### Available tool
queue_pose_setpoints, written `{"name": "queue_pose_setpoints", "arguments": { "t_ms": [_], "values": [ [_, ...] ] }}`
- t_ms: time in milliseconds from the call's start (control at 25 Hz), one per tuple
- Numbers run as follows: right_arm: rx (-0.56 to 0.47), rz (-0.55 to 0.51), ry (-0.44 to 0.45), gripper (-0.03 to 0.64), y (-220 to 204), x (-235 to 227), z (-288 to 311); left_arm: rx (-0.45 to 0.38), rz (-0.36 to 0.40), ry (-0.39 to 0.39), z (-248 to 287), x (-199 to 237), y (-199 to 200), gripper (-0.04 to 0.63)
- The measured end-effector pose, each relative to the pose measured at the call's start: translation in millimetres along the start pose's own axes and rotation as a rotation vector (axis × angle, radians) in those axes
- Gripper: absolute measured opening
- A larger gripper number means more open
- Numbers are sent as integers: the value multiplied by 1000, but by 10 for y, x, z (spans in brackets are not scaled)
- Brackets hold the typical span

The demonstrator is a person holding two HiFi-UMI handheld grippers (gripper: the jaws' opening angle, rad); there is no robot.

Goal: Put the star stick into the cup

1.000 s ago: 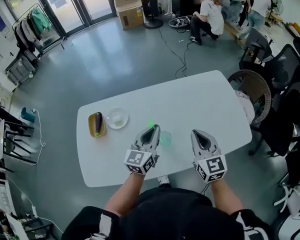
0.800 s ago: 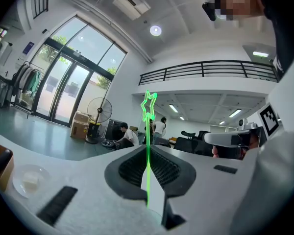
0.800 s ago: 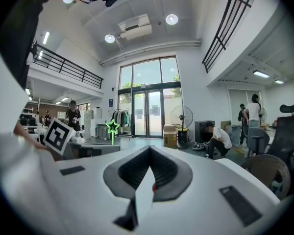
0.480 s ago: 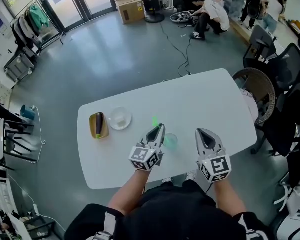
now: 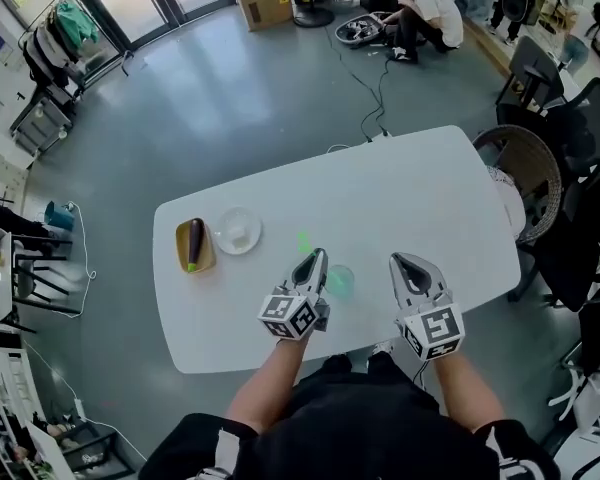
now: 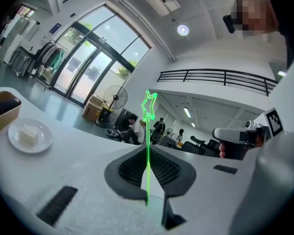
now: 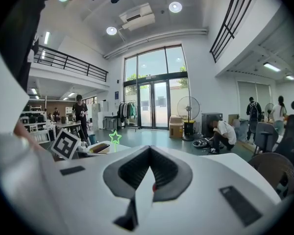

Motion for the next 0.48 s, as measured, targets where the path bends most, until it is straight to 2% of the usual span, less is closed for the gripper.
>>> {"name": "queue_pose_setpoints", "arguments": {
  "t_ms": [480],
  "values": [
    [22, 13, 46, 5, -157, -128, 50, 11, -35, 76, -6, 108, -272, 28]
  ]
}}
Point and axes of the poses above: the fingertips, and each gripper's own axes: z forward along the fingers, x to its left, y out of its top, the point moved 2 cm from there along -z, backward along the fingers, and after that the axes turned 13 degrees about -y, right-handed, at the moved point
